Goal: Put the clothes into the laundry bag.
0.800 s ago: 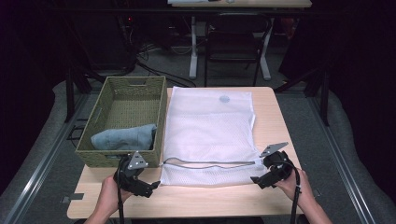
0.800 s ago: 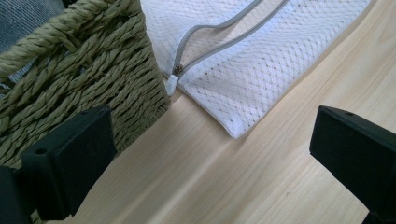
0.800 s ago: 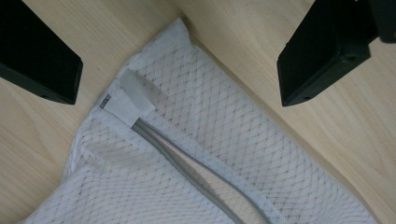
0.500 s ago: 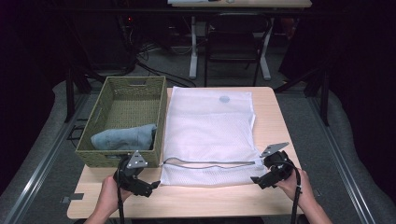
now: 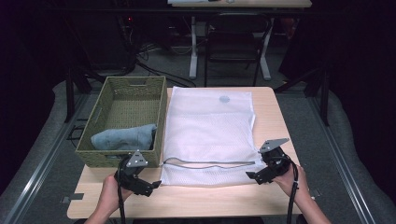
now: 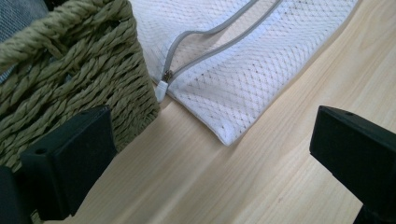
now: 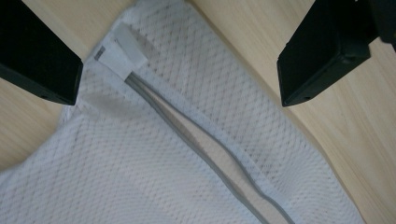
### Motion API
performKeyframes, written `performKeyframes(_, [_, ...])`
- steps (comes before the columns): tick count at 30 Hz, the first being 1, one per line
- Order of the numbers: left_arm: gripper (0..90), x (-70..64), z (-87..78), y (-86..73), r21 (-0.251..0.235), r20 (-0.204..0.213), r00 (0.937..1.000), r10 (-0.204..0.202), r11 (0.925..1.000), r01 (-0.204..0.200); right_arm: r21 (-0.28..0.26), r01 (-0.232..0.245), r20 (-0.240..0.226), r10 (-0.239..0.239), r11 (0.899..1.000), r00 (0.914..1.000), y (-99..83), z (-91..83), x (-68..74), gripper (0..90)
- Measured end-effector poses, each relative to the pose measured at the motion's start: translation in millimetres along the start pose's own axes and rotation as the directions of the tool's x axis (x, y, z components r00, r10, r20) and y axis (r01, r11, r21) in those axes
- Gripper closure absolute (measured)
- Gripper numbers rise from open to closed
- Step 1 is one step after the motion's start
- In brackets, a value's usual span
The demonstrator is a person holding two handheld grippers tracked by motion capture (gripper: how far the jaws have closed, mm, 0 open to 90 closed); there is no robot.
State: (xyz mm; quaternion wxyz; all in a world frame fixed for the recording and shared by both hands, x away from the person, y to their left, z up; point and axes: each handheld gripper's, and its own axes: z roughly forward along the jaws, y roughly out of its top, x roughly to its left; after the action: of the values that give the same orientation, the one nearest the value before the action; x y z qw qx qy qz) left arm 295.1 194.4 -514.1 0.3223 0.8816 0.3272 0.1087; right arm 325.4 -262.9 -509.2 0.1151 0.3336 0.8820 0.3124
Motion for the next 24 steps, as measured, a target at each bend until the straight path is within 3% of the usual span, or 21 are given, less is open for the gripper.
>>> performKeyframes(5, [0.2, 0.7, 0.4, -0.3, 0.0, 0.001, 1.0, -0.003, 1.0, 0.003, 0.024, 0.034, 0.019, -0.035, 0.999, 0.9992, 11.3, 10.8, 1.7, 0.0])
performKeyframes(13, [0.3, -0.3, 0.5, -0.2, -0.006, -0.005, 1.0, -0.006, 1.0, 0.006, 0.028, 0.06, 0.001, -0.06, 0.998, 0.9982, 29.9, 27.1, 4.6, 0.0])
performKeyframes(18, [0.2, 1.7, 0.1, -1.4, -0.008, 0.001, 0.9999, -0.016, 0.9998, 0.016, 0.069, 0.092, -0.011, -0.091, 0.993, 0.9958, 43.2, 43.9, 6.2, 0.0])
performKeyframes(24, [0.2, 1.6, 2.6, -0.2, 0.0, 0.008, 0.9999, -0.012, 0.9999, 0.012, 0.09, 0.086, -0.03, -0.084, 0.992, 0.996, 50.8, 58.3, 5.3, 0.0])
